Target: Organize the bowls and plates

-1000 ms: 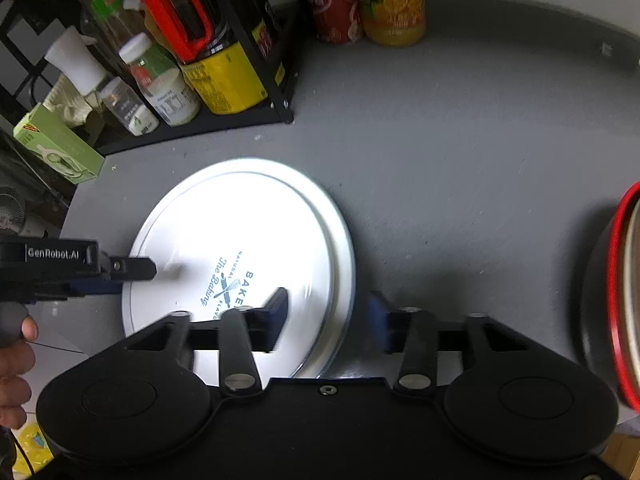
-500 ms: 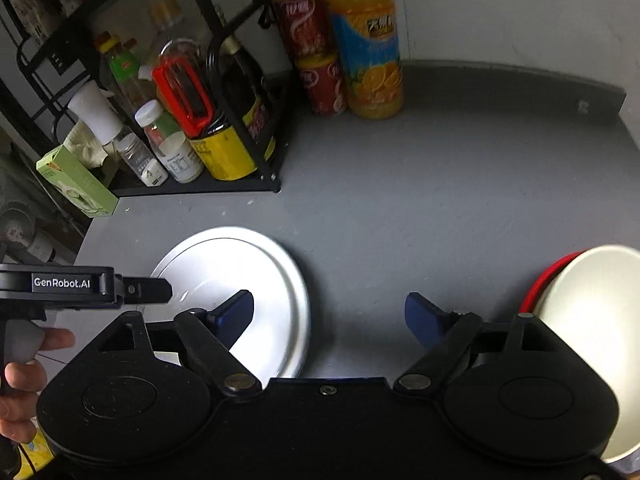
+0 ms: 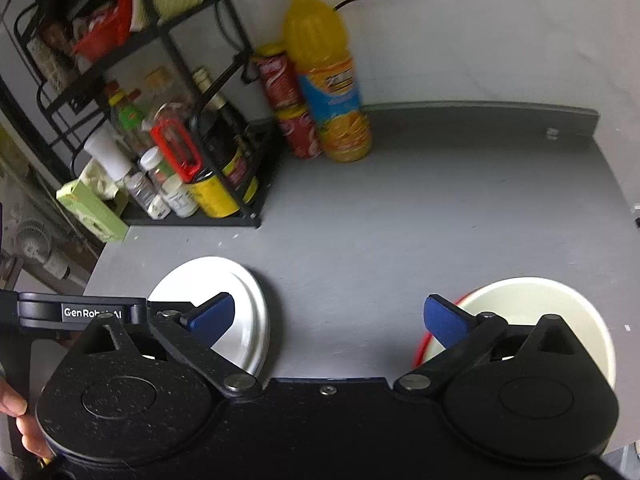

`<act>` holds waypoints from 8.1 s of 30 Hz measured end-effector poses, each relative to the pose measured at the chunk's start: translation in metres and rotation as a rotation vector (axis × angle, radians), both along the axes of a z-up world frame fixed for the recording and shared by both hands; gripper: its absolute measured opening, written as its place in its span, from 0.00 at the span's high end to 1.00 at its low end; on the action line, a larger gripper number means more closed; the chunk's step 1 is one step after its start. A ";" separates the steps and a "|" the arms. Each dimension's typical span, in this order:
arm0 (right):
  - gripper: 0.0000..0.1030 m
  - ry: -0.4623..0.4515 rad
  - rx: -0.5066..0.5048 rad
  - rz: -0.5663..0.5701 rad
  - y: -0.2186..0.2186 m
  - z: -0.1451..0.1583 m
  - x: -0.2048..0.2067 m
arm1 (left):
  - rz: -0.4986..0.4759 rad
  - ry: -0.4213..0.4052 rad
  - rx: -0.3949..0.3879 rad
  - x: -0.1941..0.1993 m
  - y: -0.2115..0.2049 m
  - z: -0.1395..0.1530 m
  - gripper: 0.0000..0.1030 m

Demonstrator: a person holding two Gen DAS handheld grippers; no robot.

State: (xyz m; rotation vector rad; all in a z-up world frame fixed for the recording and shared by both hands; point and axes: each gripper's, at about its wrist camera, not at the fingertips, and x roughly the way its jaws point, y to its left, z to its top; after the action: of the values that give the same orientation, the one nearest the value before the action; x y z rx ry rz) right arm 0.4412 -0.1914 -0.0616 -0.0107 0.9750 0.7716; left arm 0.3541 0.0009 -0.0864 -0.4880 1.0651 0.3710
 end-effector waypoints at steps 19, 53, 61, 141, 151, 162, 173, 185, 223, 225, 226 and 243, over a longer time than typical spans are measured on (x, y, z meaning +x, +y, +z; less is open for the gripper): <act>0.00 -0.052 -0.030 -0.103 -0.105 -0.007 0.033 | -0.089 -0.072 0.028 0.043 -0.114 0.006 0.01; 0.30 0.238 -0.042 -0.229 -0.153 -0.115 0.068 | -0.064 0.028 -0.075 0.091 -0.163 -0.077 0.32; 0.59 0.326 0.007 -0.272 -0.157 -0.133 0.077 | 0.002 0.050 -0.194 0.093 -0.148 -0.104 0.60; 0.68 0.243 0.064 0.080 0.057 -0.051 0.012 | 0.229 -0.037 -0.241 -0.037 0.077 -0.044 0.67; 0.68 0.259 0.043 0.098 0.090 -0.057 -0.005 | 0.253 -0.016 -0.250 -0.057 0.104 -0.053 0.67; 0.68 0.283 0.026 0.033 0.106 -0.069 -0.020 | 0.207 -0.008 -0.269 -0.065 0.133 -0.061 0.67; 0.69 0.317 0.027 -0.118 0.101 -0.082 -0.026 | 0.096 -0.027 -0.281 -0.047 0.146 -0.059 0.68; 0.71 0.311 0.030 -0.117 0.109 -0.084 -0.034 | 0.100 -0.034 -0.257 -0.054 0.156 -0.056 0.67; 0.06 -0.073 0.100 -0.304 -0.016 0.025 -0.184 | -0.092 -0.168 0.037 -0.200 0.072 0.050 0.17; 0.05 -0.087 0.101 -0.310 -0.020 0.030 -0.193 | -0.102 -0.187 0.038 -0.208 0.067 0.057 0.17; 0.04 -0.094 0.102 -0.314 -0.023 0.033 -0.198 | -0.107 -0.194 0.040 -0.211 0.064 0.060 0.17; 0.00 -0.217 0.050 -0.374 -0.060 0.058 -0.262 | -0.178 -0.306 0.130 -0.272 0.025 0.090 0.03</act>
State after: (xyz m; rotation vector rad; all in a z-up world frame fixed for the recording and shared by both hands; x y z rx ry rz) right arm 0.1794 -0.2513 -0.0040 0.1261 0.7227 0.4393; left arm 0.0824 0.0261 0.0036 -0.3183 0.7745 0.1988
